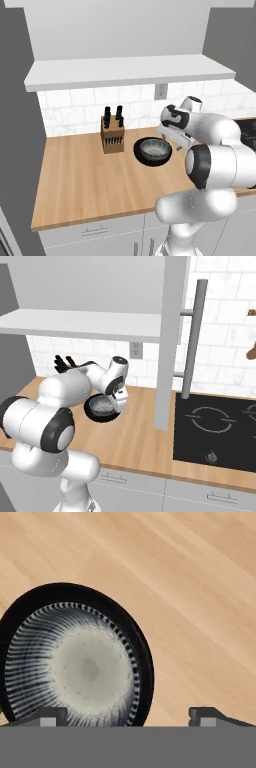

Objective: Pick up the bowls on the counter and stack them on top of one another in the open cabinet. Place the smaller bowl on top of the larger bowl.

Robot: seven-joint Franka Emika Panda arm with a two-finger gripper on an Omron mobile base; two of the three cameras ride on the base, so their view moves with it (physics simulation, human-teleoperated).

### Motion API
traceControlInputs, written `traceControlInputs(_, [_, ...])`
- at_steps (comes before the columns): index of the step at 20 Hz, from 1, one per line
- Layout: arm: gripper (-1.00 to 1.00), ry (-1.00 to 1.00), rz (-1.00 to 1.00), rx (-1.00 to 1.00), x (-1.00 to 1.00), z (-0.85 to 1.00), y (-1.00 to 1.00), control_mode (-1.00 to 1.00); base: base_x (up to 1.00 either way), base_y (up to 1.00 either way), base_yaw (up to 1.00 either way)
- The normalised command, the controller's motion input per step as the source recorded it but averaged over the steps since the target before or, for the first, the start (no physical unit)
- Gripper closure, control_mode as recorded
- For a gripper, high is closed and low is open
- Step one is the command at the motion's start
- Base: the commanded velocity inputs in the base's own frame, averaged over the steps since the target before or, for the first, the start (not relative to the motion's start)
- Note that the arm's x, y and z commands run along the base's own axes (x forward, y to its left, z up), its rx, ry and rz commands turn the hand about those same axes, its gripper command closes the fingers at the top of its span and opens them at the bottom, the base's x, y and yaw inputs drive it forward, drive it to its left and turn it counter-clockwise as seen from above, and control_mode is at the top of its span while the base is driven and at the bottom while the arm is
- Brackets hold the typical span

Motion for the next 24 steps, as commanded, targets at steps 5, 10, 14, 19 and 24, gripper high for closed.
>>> traceControlInputs(5, [-1.0, 0.1, 0.01, 0.0, -0.19, -0.3, -0.15, -1.0, 0.0, 0.0, 0.0])
traceControlInputs(10, [-1.0, 0.08, 0.0, 0.0, 0.06, -0.41, 0.14, -1.0, 0.0, 0.0, 0.0])
traceControlInputs(14, [-1.0, 0.0, 0.0, 0.0, 0.12, -0.28, 0.11, -1.0, 0.0, 0.0, 0.0])
traceControlInputs(19, [-1.0, 0.0, 0.0, 0.0, 0.09, -0.29, 0.09, -1.0, 0.0, 0.0, 0.0])
traceControlInputs(24, [-1.0, 0.0, 0.0, 0.0, 0.14, -0.22, 0.09, -1.0, 0.0, 0.0, 0.0])
